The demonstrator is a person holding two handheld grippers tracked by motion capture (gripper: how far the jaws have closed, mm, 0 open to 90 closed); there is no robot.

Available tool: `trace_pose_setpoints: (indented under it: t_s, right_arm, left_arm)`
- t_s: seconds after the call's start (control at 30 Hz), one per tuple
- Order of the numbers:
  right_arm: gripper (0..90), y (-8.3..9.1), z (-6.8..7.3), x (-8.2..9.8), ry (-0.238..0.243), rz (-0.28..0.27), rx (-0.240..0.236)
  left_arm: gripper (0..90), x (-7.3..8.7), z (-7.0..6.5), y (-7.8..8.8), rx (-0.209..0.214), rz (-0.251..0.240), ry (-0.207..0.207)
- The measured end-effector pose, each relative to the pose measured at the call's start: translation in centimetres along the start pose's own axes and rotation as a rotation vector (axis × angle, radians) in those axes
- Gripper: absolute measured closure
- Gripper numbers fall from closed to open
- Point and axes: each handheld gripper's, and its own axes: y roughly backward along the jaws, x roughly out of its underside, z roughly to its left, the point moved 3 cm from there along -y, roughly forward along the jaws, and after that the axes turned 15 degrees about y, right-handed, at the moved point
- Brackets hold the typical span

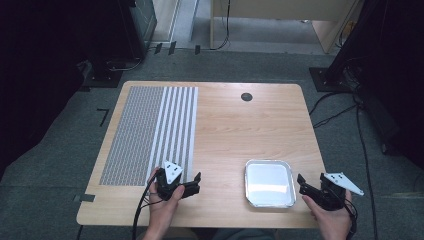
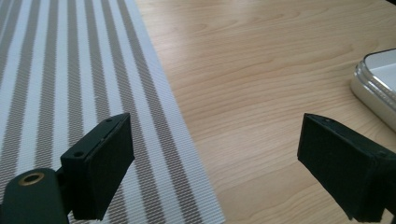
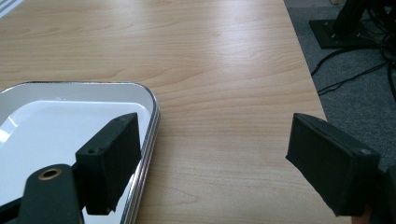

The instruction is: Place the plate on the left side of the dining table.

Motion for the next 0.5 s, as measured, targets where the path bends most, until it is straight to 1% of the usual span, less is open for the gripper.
trace_pose_setpoints:
  t_s: [0.03,0.07,0.2,0.5]
  right_arm:
    - [18.2,0.0,0.0,0.0,0.001,-0.001,-0.001]
    - [18.9,0.0,0.0,0.0,0.002,-0.003,-0.003]
    - [21.8,0.0,0.1,0.0,-0.004,-0.009,-0.013]
    - [36.7,0.1,0.6,-0.2,0.006,-0.041,-0.056]
  left_arm:
    - [10.9,0.0,0.0,0.0,0.0,0.0,0.0]
    - [11.2,0.0,-0.5,-0.3,0.006,0.002,0.003]
    - [12.7,0.1,-1.5,-0.8,0.017,0.003,0.007]
    - [13.6,0.3,-3.7,-1.9,0.047,0.01,0.009]
